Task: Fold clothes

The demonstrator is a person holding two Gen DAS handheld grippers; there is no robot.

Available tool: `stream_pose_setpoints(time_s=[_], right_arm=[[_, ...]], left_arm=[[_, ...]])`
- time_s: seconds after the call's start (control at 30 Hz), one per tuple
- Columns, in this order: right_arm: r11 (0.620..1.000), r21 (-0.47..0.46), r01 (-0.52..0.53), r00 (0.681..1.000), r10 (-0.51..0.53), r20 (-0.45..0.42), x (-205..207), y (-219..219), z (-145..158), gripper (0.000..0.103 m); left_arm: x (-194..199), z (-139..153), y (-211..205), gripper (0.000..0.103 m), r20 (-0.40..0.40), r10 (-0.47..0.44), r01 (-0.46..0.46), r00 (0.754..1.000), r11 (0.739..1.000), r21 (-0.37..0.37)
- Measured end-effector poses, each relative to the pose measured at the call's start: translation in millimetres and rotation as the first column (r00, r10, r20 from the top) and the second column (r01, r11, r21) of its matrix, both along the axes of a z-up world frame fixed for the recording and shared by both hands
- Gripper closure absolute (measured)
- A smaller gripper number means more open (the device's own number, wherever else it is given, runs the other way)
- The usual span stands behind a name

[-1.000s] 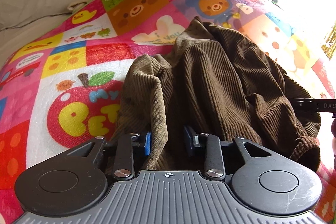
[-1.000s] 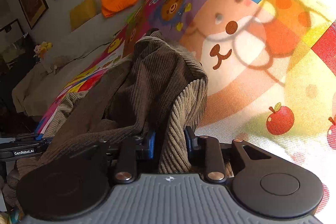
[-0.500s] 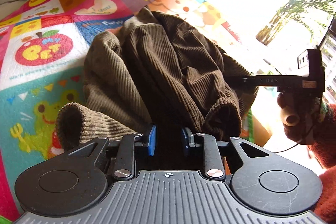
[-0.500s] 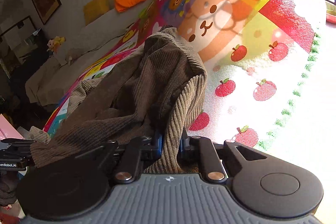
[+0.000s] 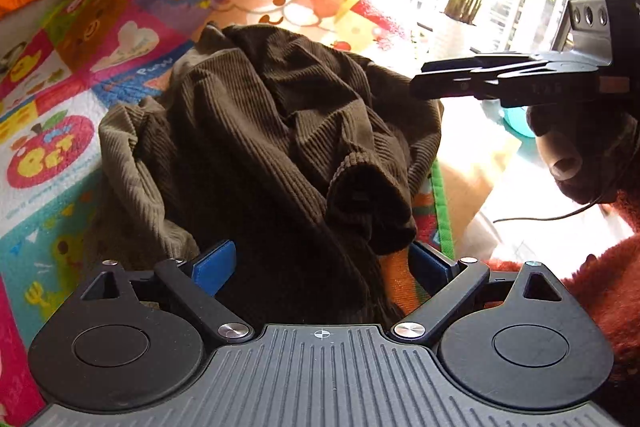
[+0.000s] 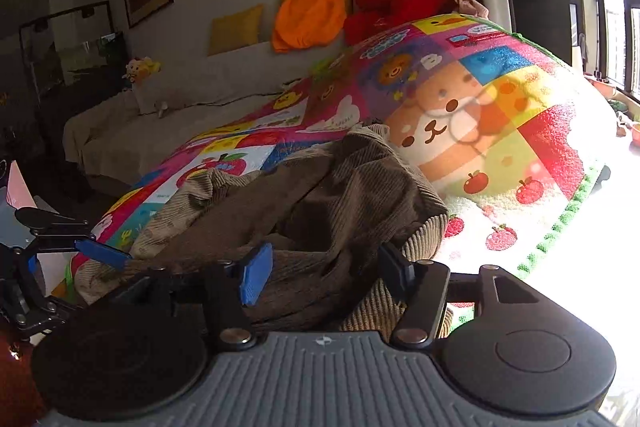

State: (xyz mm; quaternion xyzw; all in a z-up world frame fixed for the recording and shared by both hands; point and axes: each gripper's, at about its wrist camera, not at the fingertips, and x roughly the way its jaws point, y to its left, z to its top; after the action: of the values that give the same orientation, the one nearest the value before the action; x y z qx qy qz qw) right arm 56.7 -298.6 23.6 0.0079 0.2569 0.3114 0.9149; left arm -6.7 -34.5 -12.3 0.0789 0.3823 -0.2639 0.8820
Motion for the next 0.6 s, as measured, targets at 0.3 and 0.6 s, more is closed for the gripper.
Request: stream_pose_setpoints(time_s=[0.3, 0.6], right_arm=[[0.995, -0.003, -0.104, 0.993, 0.104, -0.046, -1, 36, -16, 0.003], [0.974, -0.089, -0.208, 0.978, 0.208, -0.005, -5, 75, -23, 0.0]], left_arm=[[13, 5, 22, 0.078, 0.086, 0.025, -0.026, 0.996, 1.0, 0.011], [94, 76, 136, 0.085, 0.293, 0.42, -0.401, 0.859, 0.907, -0.125]])
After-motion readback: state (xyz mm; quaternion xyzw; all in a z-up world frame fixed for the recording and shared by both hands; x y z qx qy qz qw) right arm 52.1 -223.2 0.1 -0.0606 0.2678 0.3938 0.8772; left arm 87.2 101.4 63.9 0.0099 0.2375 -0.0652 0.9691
